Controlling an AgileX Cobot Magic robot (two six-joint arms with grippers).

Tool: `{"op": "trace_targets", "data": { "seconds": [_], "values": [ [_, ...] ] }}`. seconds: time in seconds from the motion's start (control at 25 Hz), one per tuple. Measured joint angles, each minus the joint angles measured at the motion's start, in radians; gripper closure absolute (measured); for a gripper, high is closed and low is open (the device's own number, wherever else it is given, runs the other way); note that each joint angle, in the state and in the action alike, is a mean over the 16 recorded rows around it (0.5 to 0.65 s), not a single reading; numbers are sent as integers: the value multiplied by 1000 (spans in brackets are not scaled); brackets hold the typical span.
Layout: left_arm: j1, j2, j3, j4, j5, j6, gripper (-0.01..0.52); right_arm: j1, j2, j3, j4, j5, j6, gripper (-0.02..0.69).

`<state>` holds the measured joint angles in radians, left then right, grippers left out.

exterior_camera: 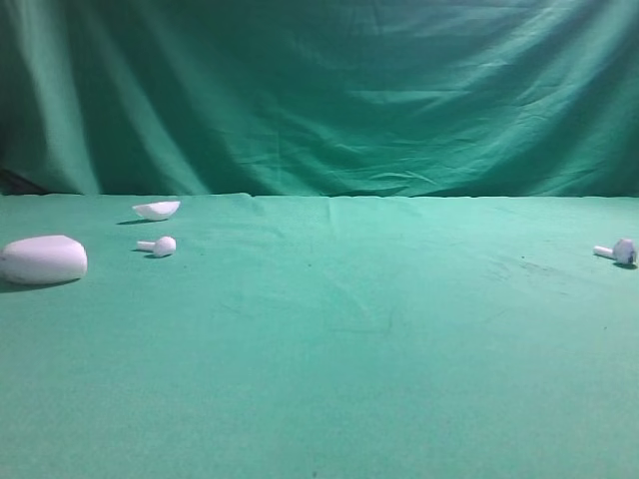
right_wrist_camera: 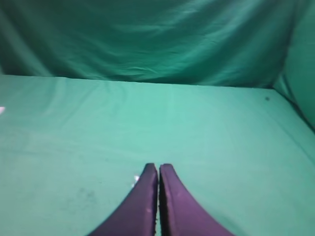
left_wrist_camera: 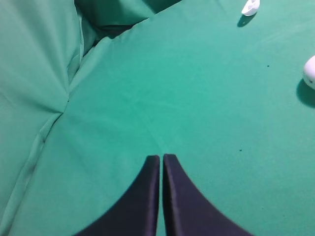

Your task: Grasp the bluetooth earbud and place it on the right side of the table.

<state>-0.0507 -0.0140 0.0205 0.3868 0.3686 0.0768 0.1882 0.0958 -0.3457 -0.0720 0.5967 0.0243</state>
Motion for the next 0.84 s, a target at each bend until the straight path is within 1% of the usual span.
{"op": "trace_targets", "data": {
  "seconds": [0.2, 0.4, 0.6, 0.84],
  "values": [
    [0, 0, 0, 0, 0, 0, 514, -77, -67, 181, -19, -102, 1, 665],
    [0, 0, 0, 0, 0, 0, 514, -143, -101, 302, -20, -157, 2, 665],
    [0, 0, 0, 0, 0, 0, 514, -166, -105, 359, -20, -180, 2, 665],
    [0, 0, 0, 0, 0, 0, 514, -167, -105, 372, -20, -198, 3, 665]
  ]
}}
